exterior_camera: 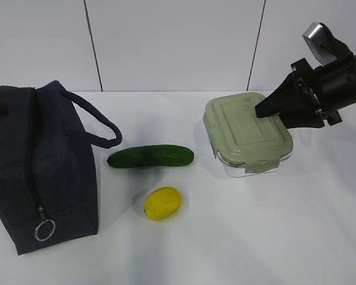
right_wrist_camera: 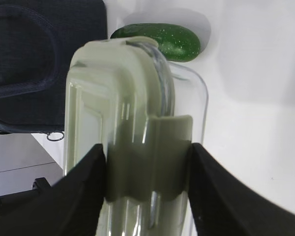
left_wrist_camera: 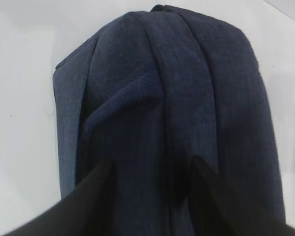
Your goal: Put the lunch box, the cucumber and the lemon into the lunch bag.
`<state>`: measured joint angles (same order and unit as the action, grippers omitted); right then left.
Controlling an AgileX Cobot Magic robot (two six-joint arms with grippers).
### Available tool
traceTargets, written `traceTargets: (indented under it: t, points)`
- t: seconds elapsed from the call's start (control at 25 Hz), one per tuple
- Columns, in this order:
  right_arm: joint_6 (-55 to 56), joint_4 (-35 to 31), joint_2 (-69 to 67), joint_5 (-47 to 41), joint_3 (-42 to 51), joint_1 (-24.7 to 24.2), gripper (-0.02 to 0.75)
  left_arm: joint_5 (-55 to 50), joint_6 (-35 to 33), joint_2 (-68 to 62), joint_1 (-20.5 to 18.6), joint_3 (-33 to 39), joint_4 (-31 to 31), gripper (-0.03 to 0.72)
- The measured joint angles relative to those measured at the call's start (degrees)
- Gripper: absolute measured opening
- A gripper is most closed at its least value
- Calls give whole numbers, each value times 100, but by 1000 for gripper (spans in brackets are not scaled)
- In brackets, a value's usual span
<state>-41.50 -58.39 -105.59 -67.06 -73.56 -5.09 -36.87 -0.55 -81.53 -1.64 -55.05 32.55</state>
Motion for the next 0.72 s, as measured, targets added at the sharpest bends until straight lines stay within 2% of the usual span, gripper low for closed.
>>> traceTargets:
  t: [0.24, 0.4, 0.72]
  points:
    - [-23, 0, 0, 0, 0, 0, 389, 126, -24, -269, 0, -10, 124, 122]
    - [-23, -53, 0, 0, 0, 0, 389, 141, -24, -314, 0, -10, 182, 21]
    - [565, -153, 87, 0, -338, 35, 389, -116, -24, -327, 0, -496, 221, -3]
